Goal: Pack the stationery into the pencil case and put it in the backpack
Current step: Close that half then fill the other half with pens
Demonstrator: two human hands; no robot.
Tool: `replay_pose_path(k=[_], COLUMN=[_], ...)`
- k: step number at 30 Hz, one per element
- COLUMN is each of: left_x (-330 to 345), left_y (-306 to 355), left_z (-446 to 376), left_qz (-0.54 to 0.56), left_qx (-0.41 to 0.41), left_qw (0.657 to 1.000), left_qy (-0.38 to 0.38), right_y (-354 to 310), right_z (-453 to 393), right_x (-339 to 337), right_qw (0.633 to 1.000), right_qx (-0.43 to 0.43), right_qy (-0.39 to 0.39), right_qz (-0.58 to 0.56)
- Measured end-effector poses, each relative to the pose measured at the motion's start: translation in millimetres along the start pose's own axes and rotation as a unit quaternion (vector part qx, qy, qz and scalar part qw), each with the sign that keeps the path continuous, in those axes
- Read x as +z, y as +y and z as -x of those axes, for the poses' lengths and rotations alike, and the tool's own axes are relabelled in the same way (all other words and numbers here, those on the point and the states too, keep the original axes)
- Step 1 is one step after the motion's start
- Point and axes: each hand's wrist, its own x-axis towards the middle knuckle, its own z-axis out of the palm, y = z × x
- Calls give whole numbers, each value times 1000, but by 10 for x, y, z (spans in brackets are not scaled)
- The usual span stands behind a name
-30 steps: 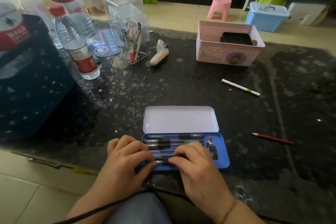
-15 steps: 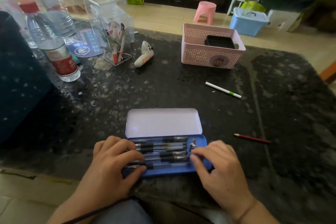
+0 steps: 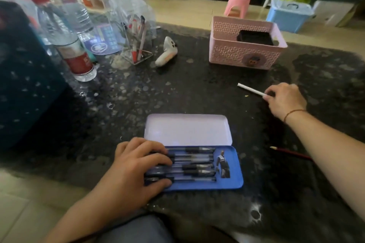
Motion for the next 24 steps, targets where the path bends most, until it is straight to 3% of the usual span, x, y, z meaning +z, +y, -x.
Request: replay_pose_path(k=[2,5,8,11,18,24], left_x=[-10,-10,10,21,-13,-20], left_y=[0,12,-36,-82,-41,-67], left_z=[8,3,32,89,149,173], left_qz=[-2,29,116,176,179,122], left_qx=[4,-3,-46,-94,-83,-66], left_qw=[1000,999,986,966,971,984], left_qy=[-3,37,111,164,138,112], right_y=[-79,-349,-646,-802,-929,-1011], right_z=[223,966,1943,2474,2605,2712], right_x=[-125,-437,-619,-521,-342,-349], right_qw=[996,962,935,935,939,922], right_qx=[-24,-159,-258,-306,-310,-314], right_qy=[66,117,55,29,19,-24], right_qz=[-51,-190,-239,-178,-151,-224])
